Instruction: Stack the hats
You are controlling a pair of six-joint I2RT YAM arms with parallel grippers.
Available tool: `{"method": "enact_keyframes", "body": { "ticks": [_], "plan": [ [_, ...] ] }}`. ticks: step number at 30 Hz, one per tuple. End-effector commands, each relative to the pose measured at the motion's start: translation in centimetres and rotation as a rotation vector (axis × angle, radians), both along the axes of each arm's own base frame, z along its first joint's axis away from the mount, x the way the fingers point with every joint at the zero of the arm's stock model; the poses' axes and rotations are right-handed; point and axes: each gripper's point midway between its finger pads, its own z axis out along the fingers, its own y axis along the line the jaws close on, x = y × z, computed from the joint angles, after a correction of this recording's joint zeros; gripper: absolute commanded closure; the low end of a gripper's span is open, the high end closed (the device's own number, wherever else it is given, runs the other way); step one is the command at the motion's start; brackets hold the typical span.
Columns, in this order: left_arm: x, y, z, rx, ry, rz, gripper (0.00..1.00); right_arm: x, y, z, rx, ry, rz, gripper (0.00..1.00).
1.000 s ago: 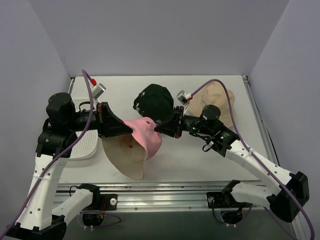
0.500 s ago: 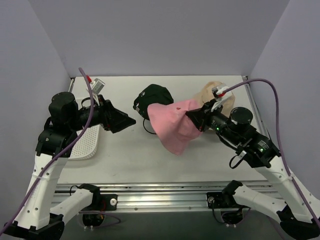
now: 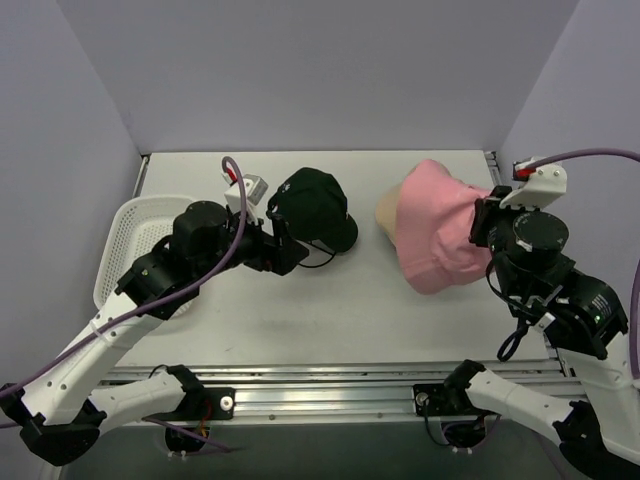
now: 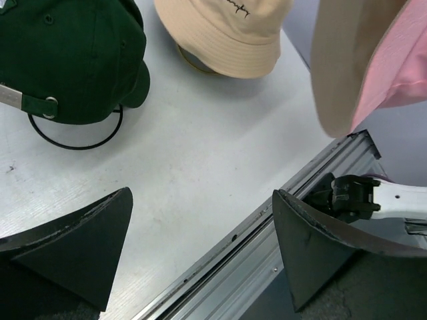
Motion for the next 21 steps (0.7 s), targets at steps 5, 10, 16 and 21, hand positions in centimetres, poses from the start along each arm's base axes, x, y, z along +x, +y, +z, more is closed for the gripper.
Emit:
{"method": "enact_keyframes", "body": {
  "ticks": [5,10,16,21],
  "plan": [
    [2.3,-1.7,-1.6,0.031,-0.066,0.138,0.06,2.1,-3.8,0.0,-0.183,0.046,-0.329,1.00],
    [2.8,-1.5,-1.9,0.020,-0.107,0.180,0.06,3.4,-3.7,-0.1,-0.255,0.053,-0.365,1.00],
    [3.5,-1.2,-3.5,0.043,-0.158,0.195,0.06,5.5,-3.5,-0.4,-0.309,0.056,-0.388,1.00],
    [4.0,-0.6,-3.3,0.052,-0.204,0.224,0.06,7.1,-4.0,-2.6,-0.336,0.110,-0.411,1.00]
  ]
}}
